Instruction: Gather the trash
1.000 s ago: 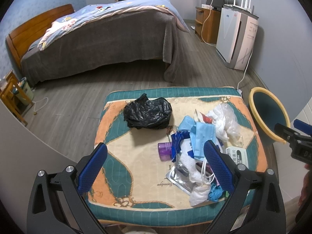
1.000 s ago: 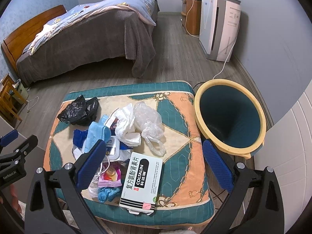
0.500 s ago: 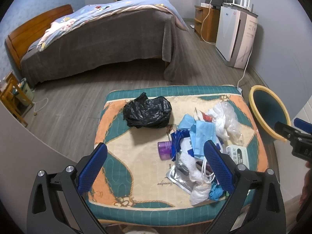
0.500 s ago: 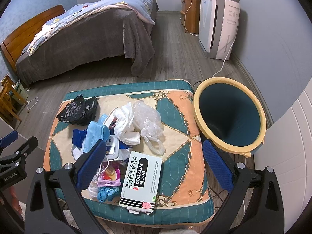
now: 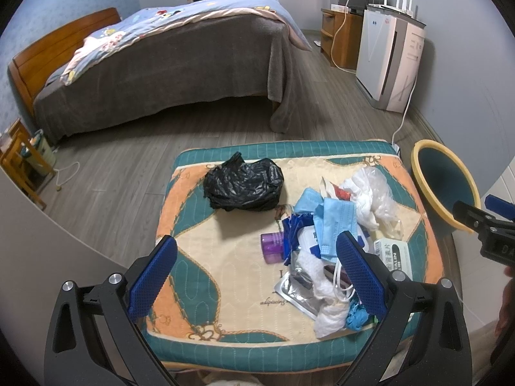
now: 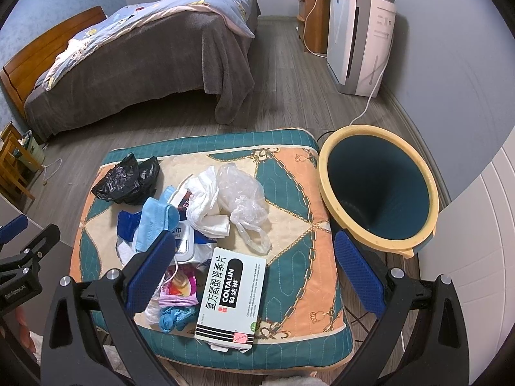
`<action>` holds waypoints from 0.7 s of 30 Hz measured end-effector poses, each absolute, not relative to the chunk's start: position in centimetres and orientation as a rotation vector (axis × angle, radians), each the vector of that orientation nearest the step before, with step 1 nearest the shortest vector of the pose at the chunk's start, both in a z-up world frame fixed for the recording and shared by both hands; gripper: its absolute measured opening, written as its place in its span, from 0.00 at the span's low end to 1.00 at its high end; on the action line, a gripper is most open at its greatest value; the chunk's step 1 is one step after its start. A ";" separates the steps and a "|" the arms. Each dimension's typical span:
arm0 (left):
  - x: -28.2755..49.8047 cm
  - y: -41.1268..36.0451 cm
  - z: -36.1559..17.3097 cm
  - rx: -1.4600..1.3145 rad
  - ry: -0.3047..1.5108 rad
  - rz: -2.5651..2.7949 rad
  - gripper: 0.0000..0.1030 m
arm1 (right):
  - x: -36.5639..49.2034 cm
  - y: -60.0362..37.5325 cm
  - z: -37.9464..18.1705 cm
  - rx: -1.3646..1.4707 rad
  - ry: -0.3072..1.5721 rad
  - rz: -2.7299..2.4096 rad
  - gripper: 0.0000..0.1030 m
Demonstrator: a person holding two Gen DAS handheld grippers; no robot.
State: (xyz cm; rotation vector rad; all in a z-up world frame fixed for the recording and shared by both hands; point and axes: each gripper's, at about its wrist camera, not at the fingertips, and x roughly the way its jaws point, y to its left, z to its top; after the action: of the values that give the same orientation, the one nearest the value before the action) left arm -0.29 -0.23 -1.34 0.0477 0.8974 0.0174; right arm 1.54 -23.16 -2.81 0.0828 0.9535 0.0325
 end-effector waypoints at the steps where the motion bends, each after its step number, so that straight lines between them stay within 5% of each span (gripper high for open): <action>1: -0.3 -0.2 -1.3 0.048 0.897 0.017 0.95 | 1.5 -23.2 -2.8 0.082 0.954 0.032 0.95; 21: 2.6 -0.9 -0.5 0.047 0.854 -0.033 0.95 | 3.3 -23.6 -6.8 0.200 1.114 -0.060 0.95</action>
State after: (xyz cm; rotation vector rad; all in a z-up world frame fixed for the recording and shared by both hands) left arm 2.60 -0.95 -0.49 0.0466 0.8539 -0.0326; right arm 3.31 -23.65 -6.75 0.2003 1.1144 -0.0597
